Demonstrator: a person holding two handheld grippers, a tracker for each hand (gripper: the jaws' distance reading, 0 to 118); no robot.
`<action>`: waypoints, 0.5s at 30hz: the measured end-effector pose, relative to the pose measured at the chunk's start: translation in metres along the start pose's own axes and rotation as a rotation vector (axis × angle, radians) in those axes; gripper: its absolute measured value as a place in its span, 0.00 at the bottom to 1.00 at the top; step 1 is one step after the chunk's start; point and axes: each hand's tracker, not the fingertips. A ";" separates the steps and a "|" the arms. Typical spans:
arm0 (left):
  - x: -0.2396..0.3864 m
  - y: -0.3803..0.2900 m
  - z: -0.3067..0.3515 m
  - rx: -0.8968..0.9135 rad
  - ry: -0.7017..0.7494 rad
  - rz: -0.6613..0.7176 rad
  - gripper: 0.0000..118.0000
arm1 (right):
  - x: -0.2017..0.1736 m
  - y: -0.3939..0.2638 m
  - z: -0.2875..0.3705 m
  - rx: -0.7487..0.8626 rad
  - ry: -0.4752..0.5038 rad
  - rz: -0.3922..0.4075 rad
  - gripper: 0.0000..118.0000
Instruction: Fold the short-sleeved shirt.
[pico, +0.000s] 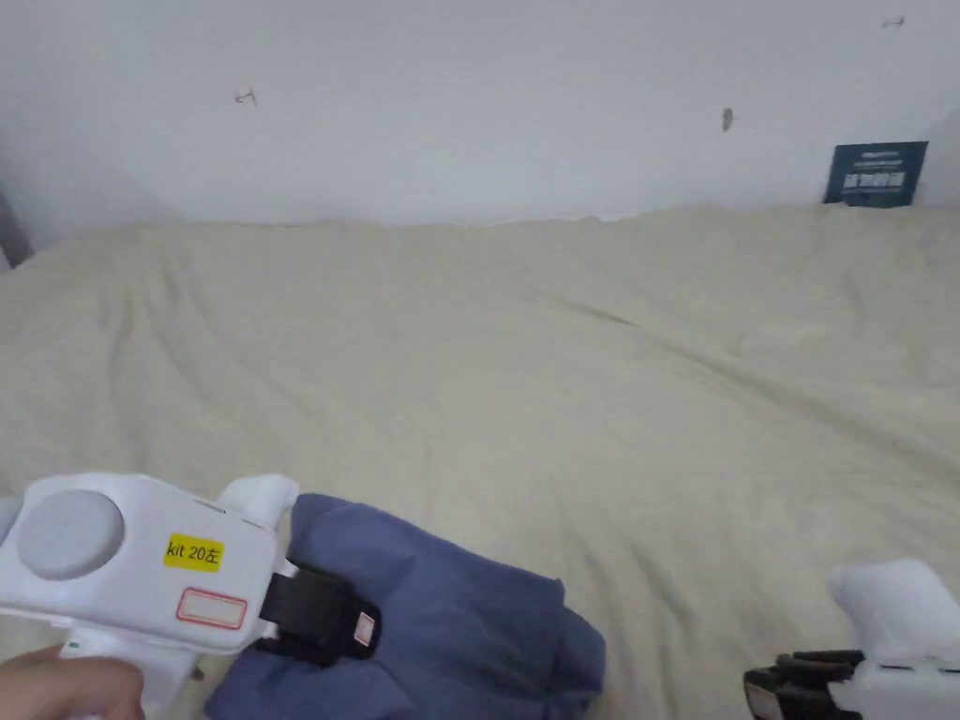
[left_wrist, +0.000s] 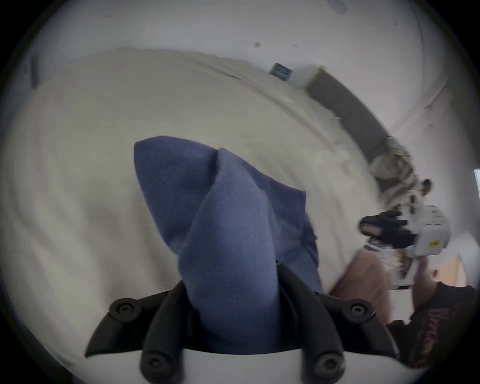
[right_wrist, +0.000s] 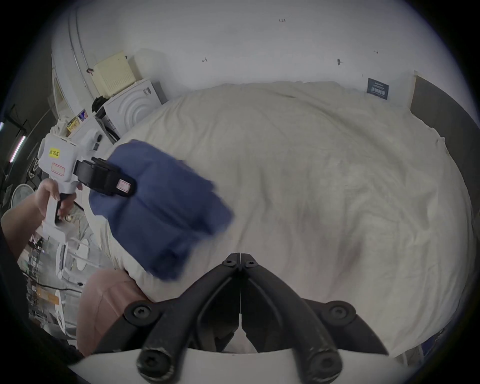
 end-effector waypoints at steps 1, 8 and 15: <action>-0.017 -0.001 0.011 -0.008 0.066 0.011 0.19 | -0.004 0.000 0.001 0.032 -0.014 -0.001 0.00; -0.162 -0.020 0.069 -0.177 0.718 -0.064 0.19 | -0.021 0.004 -0.001 0.089 0.003 -0.087 0.00; -0.226 -0.037 0.096 -0.126 0.858 0.060 0.40 | -0.027 0.015 -0.018 0.046 -0.037 -0.104 0.00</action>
